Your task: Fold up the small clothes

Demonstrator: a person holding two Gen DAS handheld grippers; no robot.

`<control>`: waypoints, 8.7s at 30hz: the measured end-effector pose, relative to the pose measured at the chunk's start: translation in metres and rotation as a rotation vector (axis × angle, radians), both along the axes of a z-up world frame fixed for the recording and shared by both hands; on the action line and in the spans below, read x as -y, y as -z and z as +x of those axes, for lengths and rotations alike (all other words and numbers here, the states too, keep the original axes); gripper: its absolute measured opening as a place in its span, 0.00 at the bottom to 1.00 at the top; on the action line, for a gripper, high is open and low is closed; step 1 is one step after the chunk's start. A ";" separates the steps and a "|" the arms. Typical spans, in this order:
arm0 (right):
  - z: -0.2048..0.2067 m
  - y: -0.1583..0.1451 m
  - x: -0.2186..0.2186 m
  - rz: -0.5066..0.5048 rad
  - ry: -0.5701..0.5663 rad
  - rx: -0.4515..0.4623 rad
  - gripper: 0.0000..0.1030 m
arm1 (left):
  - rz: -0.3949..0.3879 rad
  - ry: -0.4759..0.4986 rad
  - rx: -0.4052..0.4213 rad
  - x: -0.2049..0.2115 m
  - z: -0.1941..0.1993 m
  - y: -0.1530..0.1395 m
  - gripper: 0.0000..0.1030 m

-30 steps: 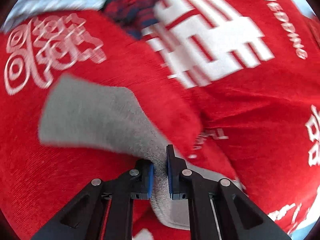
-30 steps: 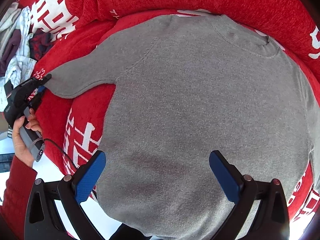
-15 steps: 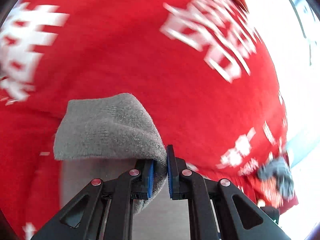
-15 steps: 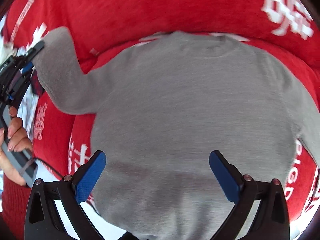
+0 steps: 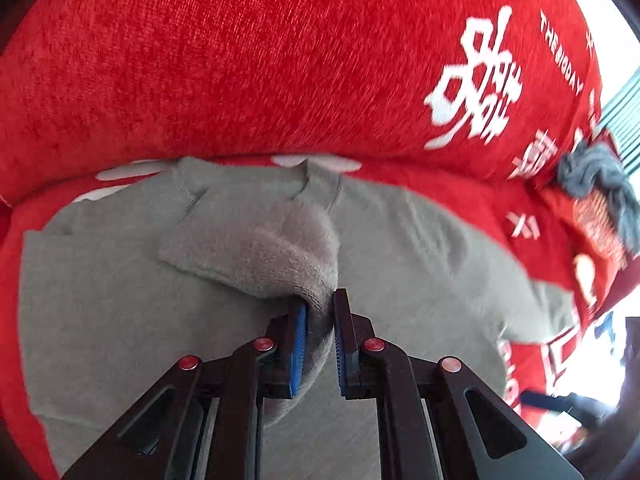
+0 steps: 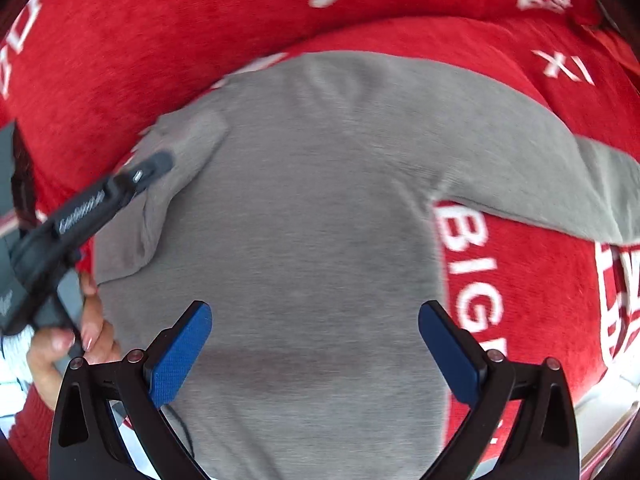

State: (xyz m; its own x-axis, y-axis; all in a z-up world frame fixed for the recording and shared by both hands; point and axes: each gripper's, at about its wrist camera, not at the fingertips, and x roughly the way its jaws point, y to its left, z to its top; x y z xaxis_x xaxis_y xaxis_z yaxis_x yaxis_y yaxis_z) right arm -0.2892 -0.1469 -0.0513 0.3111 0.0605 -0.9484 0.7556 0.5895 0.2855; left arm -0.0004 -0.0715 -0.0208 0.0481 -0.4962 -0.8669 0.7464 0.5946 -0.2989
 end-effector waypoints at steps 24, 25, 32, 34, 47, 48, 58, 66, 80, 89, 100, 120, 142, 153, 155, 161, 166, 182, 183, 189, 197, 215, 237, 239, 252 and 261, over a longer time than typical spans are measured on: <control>0.211 0.013 -0.025 -0.500 -0.461 -0.070 0.20 | 0.261 -0.381 -0.122 -0.155 0.166 0.043 0.79; 0.190 0.004 -0.003 -0.402 -0.328 0.042 0.20 | 0.261 -0.379 -0.113 -0.153 0.165 0.042 0.79; 0.051 0.041 0.074 0.146 0.310 0.309 0.85 | 0.242 -0.341 -0.104 -0.141 0.154 0.032 0.45; 0.030 0.044 0.074 0.198 0.366 0.340 0.85 | 0.234 -0.331 -0.096 -0.136 0.150 0.027 0.21; 0.086 0.000 0.076 0.069 0.108 0.398 0.08 | 0.222 -0.393 -0.028 -0.151 0.141 0.004 0.09; 0.085 0.005 0.079 0.060 0.114 0.377 0.08 | 0.224 -0.398 -0.027 -0.150 0.136 0.007 0.09; 0.035 0.031 0.078 -0.098 0.161 0.035 0.26 | 0.318 -0.411 0.054 -0.157 0.137 -0.010 0.09; 0.008 0.027 0.048 -0.014 0.166 0.032 0.39 | 0.301 -0.365 -0.017 -0.182 0.099 -0.039 0.10; 0.087 0.046 -0.058 0.428 0.028 0.310 0.45 | 0.260 -0.212 -0.074 -0.209 0.033 -0.030 0.10; 0.138 0.083 -0.054 0.486 0.179 0.356 0.45 | 0.242 -0.252 -0.033 -0.199 0.046 -0.008 0.10; 0.131 0.086 -0.062 0.458 0.126 0.300 0.07 | 0.282 -0.394 -0.044 -0.252 0.064 -0.003 0.10; 0.037 0.034 -0.001 0.260 0.149 0.188 0.55 | 0.265 -0.199 -0.071 -0.183 0.007 -0.041 0.10; -0.070 0.053 0.043 0.317 0.370 0.244 0.55 | 0.355 -0.033 -0.039 -0.087 -0.045 -0.041 0.99; -0.199 0.066 0.126 0.285 0.761 0.323 0.55 | 0.337 0.082 -0.037 -0.010 -0.091 -0.043 0.99; -0.218 0.069 0.137 0.266 0.823 0.337 0.55 | 0.327 0.094 -0.040 0.003 -0.098 -0.043 0.99; -0.254 0.085 0.173 0.282 0.991 0.437 0.55 | 0.314 0.131 -0.046 0.029 -0.116 -0.037 0.99; -0.265 0.101 0.187 0.324 1.087 0.526 0.55 | 0.318 0.135 -0.063 0.035 -0.122 -0.028 0.99; -0.195 0.058 0.203 0.432 0.885 1.021 0.06 | 0.231 -0.030 -0.160 0.002 -0.074 -0.042 0.99; -0.180 0.049 0.203 0.436 0.830 1.032 0.06 | 0.235 -0.042 -0.155 -0.003 -0.068 -0.043 0.99; -0.048 -0.008 0.186 0.430 0.395 0.974 0.06 | 0.221 -0.139 -0.082 -0.039 -0.037 -0.057 0.99; 0.118 0.008 0.089 0.408 -0.035 0.627 0.09 | 0.243 -0.284 -0.064 -0.096 0.003 -0.053 0.99; 0.166 0.013 0.056 0.269 -0.024 0.455 0.10 | 0.132 -0.388 -0.158 -0.180 0.034 -0.050 0.99; 0.070 0.033 0.026 0.315 -0.001 0.277 0.47 | -0.020 -0.339 -0.437 -0.129 0.059 -0.007 0.99; 0.039 0.042 0.047 0.358 0.114 0.297 0.47 | -0.038 -0.363 -0.489 -0.122 0.065 0.003 0.99; -0.029 0.081 0.075 0.543 0.531 0.499 0.47 | -0.090 -0.479 -0.527 -0.103 0.084 0.011 0.45; -0.007 0.045 0.107 0.355 0.376 0.458 0.07 | -0.088 -0.305 -0.344 -0.106 0.065 -0.026 0.07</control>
State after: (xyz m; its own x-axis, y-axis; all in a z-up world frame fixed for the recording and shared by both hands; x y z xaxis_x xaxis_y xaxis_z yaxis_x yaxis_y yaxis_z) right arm -0.2965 -0.2538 -0.0964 0.7364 0.1529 -0.6590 0.6475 0.1230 0.7521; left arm 0.0650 0.0347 0.0054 -0.0802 -0.5766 -0.8131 0.3902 0.7325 -0.5579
